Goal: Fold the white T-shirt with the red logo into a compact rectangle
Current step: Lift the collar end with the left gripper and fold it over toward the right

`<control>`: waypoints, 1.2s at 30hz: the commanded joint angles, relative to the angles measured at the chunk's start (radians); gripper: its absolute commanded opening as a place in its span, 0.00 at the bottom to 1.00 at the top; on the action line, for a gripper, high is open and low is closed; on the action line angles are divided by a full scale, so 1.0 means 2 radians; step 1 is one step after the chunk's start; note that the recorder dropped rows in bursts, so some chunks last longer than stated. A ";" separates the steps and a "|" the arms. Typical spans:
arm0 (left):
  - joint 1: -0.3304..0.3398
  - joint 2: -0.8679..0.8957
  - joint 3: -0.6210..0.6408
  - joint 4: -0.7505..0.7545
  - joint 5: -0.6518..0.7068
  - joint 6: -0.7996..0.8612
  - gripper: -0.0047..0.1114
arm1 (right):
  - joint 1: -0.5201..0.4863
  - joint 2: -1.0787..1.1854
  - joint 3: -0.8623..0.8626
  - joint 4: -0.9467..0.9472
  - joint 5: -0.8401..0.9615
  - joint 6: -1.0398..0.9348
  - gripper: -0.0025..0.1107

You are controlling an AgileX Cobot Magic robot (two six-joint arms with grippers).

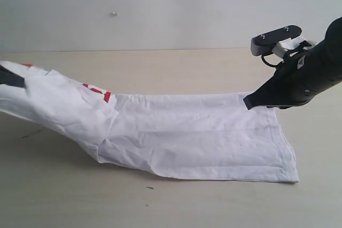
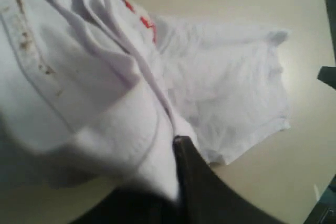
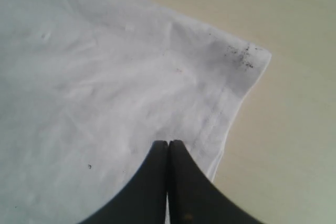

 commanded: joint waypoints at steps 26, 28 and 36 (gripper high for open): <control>-0.423 0.096 -0.109 -0.237 -0.181 0.001 0.04 | 0.000 -0.034 0.001 -0.135 -0.011 0.162 0.02; -0.433 0.110 -0.116 -0.240 -0.186 0.001 0.04 | 0.000 -0.034 0.001 -0.135 -0.011 0.162 0.02; -0.455 0.137 -0.119 -0.287 -0.197 0.025 0.55 | 0.000 -0.034 0.001 -0.135 -0.021 0.162 0.02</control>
